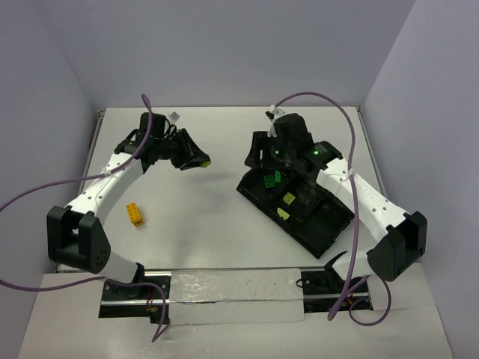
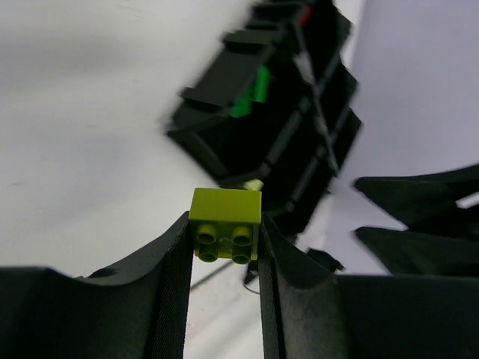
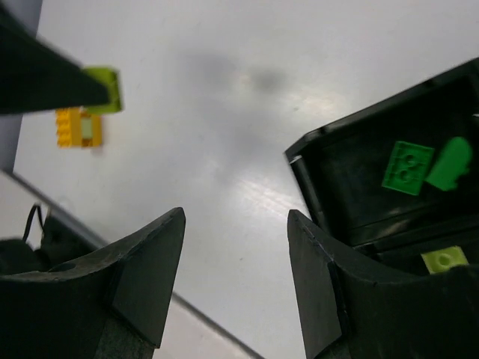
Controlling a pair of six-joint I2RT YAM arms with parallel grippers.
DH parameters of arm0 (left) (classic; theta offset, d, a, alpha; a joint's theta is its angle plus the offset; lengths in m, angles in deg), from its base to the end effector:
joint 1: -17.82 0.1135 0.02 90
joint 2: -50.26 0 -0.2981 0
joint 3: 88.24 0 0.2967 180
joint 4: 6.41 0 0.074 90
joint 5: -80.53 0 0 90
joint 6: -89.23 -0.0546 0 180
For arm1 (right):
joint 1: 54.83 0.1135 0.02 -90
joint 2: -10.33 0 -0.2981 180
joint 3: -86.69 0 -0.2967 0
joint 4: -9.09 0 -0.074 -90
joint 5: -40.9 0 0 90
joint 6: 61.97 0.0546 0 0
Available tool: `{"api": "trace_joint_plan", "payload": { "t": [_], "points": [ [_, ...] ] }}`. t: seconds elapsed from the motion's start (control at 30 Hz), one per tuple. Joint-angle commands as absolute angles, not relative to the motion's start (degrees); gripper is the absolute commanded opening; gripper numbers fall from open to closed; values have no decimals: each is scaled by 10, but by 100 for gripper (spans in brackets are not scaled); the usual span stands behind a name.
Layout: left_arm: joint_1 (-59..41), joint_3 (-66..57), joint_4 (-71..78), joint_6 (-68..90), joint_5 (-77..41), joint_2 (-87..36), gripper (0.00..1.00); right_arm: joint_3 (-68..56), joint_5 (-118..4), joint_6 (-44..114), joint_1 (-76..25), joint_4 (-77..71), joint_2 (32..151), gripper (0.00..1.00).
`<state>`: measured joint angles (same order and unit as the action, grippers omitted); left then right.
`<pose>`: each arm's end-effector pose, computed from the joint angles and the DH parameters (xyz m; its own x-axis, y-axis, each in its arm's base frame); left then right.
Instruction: Sort the legos into containers by color
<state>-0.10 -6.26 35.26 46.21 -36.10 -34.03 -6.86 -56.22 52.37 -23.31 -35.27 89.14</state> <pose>0.3494 -0.1387 0.3129 -0.8762 -0.4035 -0.2634 -0.0860 0.6688 -0.7385 0.3025 0.1934 0.3687 -0.7131 0.0424 -0.6998 -0.3398 0.8522 0.3979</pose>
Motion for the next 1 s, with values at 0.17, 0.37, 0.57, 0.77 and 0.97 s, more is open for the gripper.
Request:
{"api": "trace_joint_plan", "payload": {
  "t": [0.17,0.37,0.57,0.77,0.97],
  "points": [
    [-12,-36,129,565,-601,-396,0,-27,-672,515,-205,-305,915,65],
    [-12,-63,-3,708,-686,-420,0,-50,-704,453,-205,-276,899,65],
    [-12,-94,-88,804,-729,-431,0,-184,-793,298,-203,-121,820,61],
    [-12,-91,-44,768,-735,-421,0,-343,-795,204,-204,120,720,68],
    [-12,-102,-39,758,-740,-409,0,-277,-863,139,-205,50,786,68]
  ]
}}
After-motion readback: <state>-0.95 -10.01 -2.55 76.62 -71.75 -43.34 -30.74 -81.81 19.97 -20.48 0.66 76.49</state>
